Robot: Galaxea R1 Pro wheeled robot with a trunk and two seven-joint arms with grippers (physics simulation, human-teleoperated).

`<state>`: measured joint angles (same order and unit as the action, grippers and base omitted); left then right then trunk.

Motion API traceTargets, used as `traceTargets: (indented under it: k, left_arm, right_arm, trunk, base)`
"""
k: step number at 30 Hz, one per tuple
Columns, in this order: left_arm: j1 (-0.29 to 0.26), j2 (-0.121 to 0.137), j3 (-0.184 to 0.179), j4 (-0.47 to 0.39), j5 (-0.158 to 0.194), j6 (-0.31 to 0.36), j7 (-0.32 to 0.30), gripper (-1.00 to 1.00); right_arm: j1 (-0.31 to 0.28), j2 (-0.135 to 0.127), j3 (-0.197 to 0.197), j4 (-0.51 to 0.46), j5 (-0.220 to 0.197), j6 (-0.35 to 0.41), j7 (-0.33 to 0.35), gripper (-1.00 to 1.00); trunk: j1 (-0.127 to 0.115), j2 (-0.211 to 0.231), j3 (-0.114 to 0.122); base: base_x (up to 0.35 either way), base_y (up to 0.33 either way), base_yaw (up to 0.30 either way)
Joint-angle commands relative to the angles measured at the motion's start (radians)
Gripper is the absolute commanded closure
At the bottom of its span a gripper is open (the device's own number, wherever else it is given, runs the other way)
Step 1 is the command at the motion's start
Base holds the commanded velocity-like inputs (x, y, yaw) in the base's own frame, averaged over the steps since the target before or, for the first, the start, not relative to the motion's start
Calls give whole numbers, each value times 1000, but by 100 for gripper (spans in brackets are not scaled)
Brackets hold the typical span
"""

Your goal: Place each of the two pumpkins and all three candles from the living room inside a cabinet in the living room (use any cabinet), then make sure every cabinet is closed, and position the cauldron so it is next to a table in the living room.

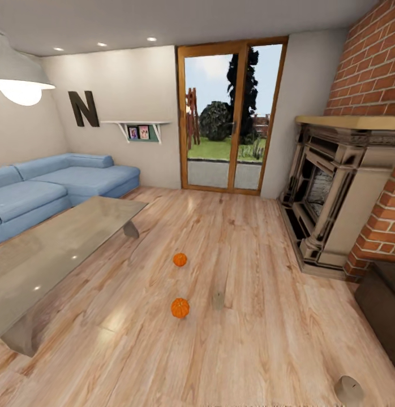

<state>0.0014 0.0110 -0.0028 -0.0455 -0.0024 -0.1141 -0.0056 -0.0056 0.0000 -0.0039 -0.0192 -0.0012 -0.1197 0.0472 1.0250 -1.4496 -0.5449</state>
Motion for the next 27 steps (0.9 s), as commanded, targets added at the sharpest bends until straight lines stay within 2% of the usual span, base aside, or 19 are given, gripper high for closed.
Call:
traceTargets:
  k: [1,27]
  left_arm:
    - [0,0,0,0,0,-3,-1,-100]
    - [0,0,0,0,-1,-3,-1,-100]
  right_arm:
    - [-1,0,-1,1,0,-3,2,-100]
    - [-1,0,-1,1,0,-3,3,-100]
  trunk:
    - [0,0,-1]
    - [0,0,-19]
  base:
    - [0,0,-272]
    - [0,0,-271]
